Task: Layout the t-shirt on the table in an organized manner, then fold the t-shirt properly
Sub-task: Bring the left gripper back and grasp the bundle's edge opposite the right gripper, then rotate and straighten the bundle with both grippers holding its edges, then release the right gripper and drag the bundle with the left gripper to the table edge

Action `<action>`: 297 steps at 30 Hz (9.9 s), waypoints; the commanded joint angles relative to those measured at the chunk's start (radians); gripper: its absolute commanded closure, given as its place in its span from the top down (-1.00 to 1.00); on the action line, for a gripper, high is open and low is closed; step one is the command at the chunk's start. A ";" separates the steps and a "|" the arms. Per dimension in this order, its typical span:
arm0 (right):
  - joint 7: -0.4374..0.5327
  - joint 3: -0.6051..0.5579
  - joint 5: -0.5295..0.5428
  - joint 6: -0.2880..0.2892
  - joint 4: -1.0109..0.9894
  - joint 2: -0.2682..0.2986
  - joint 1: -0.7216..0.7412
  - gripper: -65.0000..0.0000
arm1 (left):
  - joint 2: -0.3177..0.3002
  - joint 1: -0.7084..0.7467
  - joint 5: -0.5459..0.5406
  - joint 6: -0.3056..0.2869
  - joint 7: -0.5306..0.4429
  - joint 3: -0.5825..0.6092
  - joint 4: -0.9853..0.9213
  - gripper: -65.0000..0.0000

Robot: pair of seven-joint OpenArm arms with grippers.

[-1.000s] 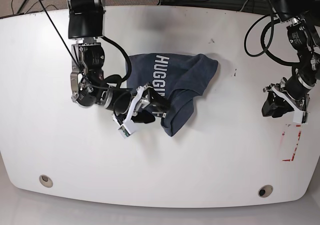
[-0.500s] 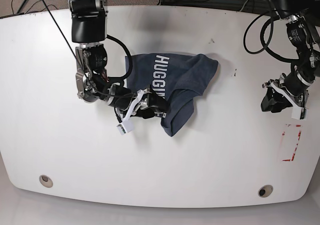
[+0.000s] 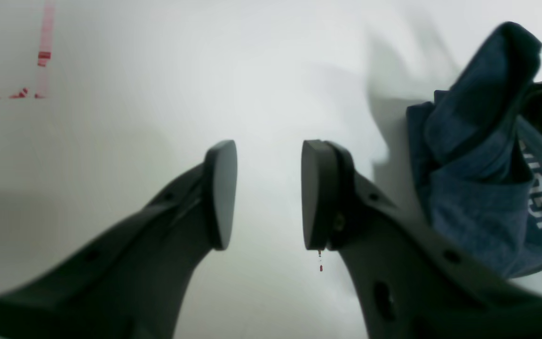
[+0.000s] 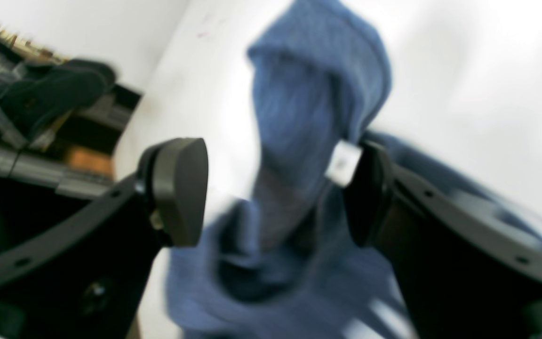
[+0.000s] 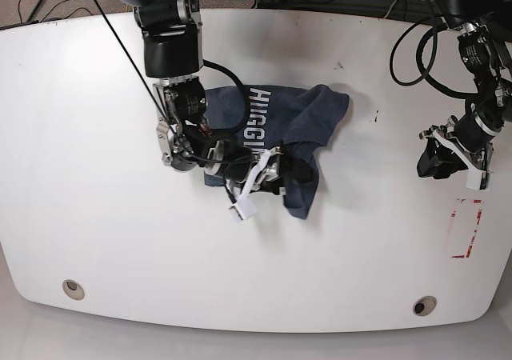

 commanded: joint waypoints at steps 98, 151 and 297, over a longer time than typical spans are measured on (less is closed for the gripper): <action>0.414 0.110 -0.426 0.017 0.235 0.279 -0.386 -0.71 | 0.086 -0.270 0.505 -0.160 -0.040 0.733 -0.319 -0.92; 0.282 0.142 -0.465 0.017 0.256 0.164 -0.346 -0.71 | 0.163 -0.056 0.506 -0.160 -0.010 0.681 -0.026 -0.92; 0.130 0.346 -0.495 0.017 0.746 0.210 -0.540 -0.71 | -0.489 0.114 0.560 -0.160 -0.359 0.448 -0.358 -0.91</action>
